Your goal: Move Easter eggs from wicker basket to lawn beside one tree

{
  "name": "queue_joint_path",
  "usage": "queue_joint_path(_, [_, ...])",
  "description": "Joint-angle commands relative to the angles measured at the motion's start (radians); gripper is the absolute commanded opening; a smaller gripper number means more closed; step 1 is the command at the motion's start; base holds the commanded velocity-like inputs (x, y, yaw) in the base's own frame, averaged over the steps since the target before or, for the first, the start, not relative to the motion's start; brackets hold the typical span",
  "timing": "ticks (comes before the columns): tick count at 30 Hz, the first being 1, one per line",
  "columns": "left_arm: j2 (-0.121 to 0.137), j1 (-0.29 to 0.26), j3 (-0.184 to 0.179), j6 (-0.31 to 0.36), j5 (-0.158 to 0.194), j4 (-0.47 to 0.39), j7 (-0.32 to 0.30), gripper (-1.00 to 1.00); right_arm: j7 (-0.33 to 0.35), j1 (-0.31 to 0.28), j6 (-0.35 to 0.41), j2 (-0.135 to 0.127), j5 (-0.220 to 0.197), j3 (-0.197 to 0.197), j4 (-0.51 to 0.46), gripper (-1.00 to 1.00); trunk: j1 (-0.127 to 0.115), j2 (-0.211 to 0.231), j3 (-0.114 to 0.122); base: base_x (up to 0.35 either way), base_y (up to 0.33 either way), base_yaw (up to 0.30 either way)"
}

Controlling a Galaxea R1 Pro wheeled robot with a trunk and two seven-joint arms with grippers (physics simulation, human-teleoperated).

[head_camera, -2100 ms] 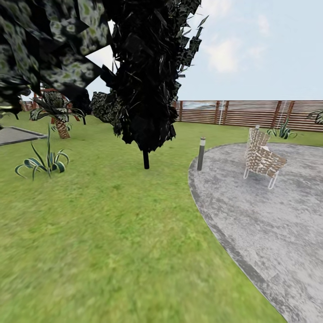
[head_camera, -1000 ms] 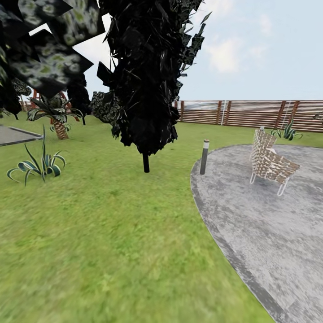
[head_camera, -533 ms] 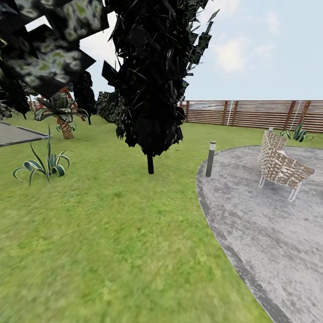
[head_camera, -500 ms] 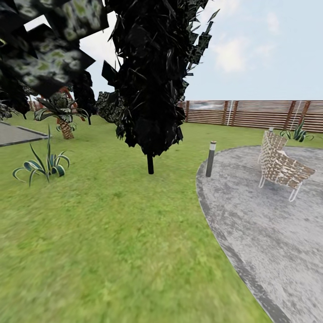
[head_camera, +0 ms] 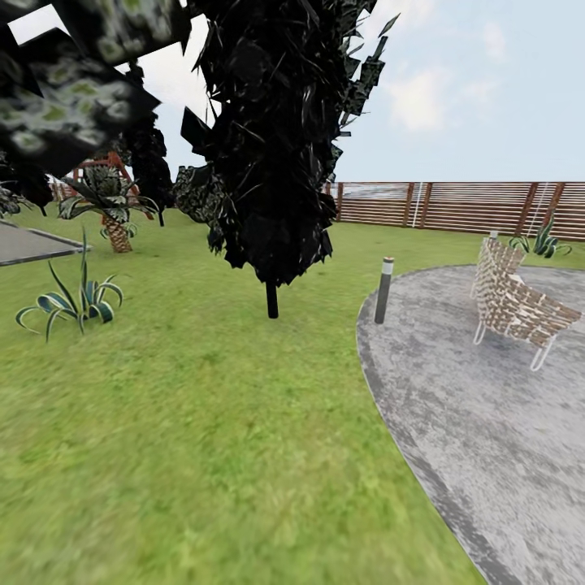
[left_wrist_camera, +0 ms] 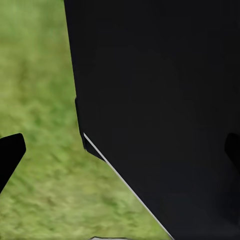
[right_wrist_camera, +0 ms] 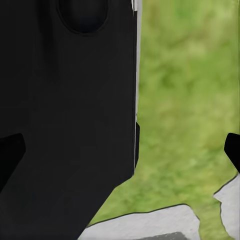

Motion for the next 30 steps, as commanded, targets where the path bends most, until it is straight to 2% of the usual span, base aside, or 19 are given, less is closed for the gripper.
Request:
queue_joint_path(1, [0.0,0.001,0.001,0.001,-0.004,-0.002,-0.001,1.0,-0.001,0.0,0.001,0.0,0.0,0.0,0.0,1.0,0.0,0.0,-0.001,0.19,0.0,0.0])
queue_joint_path(8, [0.0,0.001,0.001,0.001,-0.004,-0.002,-0.001,1.0,-0.002,0.0,0.001,0.0,0.0,0.0,0.0,1.0,0.0,0.0,-0.001,0.19,0.0,0.061])
queue_joint_path(19, [0.0,0.001,0.001,0.001,-0.004,-0.002,-0.001,1.0,-0.003,0.0,0.001,0.001,0.0,0.0,0.0,1.0,0.0,0.0,-0.001,0.19,0.0,0.212])
queue_joint_path(30, [0.0,0.001,0.001,0.001,-0.004,-0.002,-0.001,1.0,-0.003,0.0,0.001,0.0,0.0,0.001,0.0,1.0,0.0,0.0,-0.001,0.188,0.0,0.018])
